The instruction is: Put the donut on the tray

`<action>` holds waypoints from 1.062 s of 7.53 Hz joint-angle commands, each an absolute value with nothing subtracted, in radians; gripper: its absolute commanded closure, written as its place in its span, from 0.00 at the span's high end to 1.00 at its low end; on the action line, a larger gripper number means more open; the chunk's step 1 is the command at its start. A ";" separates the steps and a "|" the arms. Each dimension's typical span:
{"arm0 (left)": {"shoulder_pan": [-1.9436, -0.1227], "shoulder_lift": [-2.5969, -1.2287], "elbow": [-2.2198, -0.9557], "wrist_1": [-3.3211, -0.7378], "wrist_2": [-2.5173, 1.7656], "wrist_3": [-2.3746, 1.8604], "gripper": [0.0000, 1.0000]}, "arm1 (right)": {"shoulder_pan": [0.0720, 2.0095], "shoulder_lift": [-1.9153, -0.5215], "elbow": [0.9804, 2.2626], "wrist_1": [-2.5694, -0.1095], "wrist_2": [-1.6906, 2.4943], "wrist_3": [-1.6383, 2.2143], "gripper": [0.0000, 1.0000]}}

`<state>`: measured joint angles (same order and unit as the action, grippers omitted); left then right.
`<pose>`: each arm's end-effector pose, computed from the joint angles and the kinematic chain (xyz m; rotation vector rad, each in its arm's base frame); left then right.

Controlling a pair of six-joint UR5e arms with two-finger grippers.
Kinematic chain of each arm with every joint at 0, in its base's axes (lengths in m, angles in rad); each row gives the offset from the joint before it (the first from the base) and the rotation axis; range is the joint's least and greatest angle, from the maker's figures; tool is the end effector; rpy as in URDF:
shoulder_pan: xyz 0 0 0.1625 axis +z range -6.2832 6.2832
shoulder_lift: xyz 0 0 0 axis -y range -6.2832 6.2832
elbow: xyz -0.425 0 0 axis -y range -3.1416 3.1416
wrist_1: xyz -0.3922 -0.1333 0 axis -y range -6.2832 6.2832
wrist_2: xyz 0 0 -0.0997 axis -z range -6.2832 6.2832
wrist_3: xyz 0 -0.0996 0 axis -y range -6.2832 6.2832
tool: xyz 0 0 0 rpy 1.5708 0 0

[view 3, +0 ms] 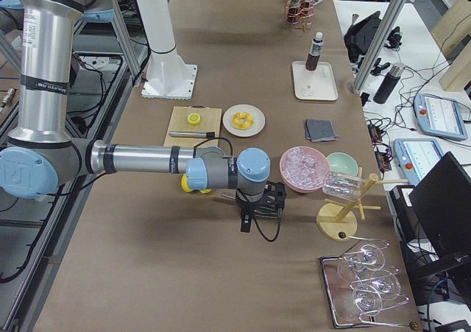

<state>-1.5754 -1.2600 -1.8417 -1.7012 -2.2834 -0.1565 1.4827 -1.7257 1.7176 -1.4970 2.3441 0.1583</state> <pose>-0.0699 -0.3677 0.6488 0.0324 0.7171 -0.1219 0.0256 -0.4347 0.6502 -0.0331 -0.7749 0.0412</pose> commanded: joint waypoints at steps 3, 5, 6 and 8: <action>-1.574 -1.261 -1.838 -1.701 -2.283 -0.156 0.98 | 1.285 -1.643 1.827 -1.489 2.361 0.472 1.00; -1.574 -1.261 -1.838 -1.701 -2.283 -0.156 0.98 | 1.157 -1.554 1.857 -1.486 2.361 0.636 1.00; -1.574 -1.261 -1.838 -1.701 -2.283 -0.156 0.98 | 1.100 -1.533 1.871 -1.447 2.358 0.682 1.00; -1.574 -1.261 -1.836 -1.701 -2.283 -0.156 0.98 | 0.952 -1.467 1.876 -1.362 2.241 0.941 1.00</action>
